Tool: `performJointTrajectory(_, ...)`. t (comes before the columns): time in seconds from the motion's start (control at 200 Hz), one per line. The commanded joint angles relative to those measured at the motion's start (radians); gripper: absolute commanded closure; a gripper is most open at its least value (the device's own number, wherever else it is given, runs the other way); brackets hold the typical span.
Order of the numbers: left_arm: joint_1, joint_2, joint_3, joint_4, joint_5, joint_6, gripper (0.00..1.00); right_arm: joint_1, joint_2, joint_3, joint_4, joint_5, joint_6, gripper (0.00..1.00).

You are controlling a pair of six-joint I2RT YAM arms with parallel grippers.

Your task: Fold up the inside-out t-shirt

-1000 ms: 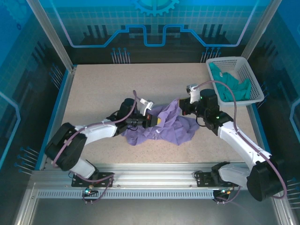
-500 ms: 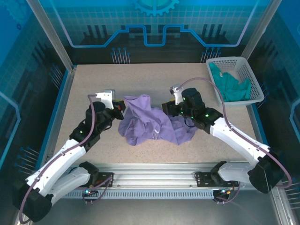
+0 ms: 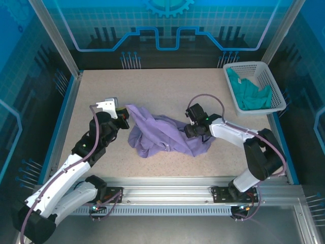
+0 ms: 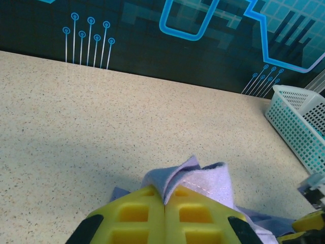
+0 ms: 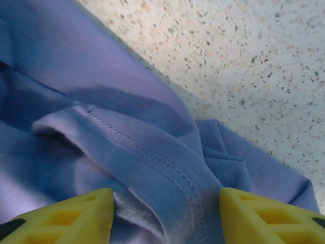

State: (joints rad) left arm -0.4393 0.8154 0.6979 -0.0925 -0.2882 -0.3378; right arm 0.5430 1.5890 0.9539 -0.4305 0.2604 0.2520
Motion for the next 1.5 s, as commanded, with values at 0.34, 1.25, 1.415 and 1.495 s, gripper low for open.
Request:
performJointTrajectory(0.34,0.035,0.026,0.057,0.006,0.015,-0.010,1.00,-0.123,-0.172,0.015,0.172,-0.119,-0.004,1.00)
performJointTrajectory(1.25,0.631,-0.024,0.345,-0.390,0.496,-0.178,1.00,-0.355,-0.823,-0.381,0.130,-0.546,0.268,1.00)
performJointTrajectory(1.415,0.631,-0.061,0.197,-0.439,0.532,-0.143,1.00,-0.142,-0.765,-0.560,0.166,-0.385,0.394,0.91)
performJointTrajectory(1.495,0.631,-0.068,0.143,-0.443,0.550,-0.134,1.00,-0.124,-0.736,-0.561,0.159,-0.339,0.389,0.69)
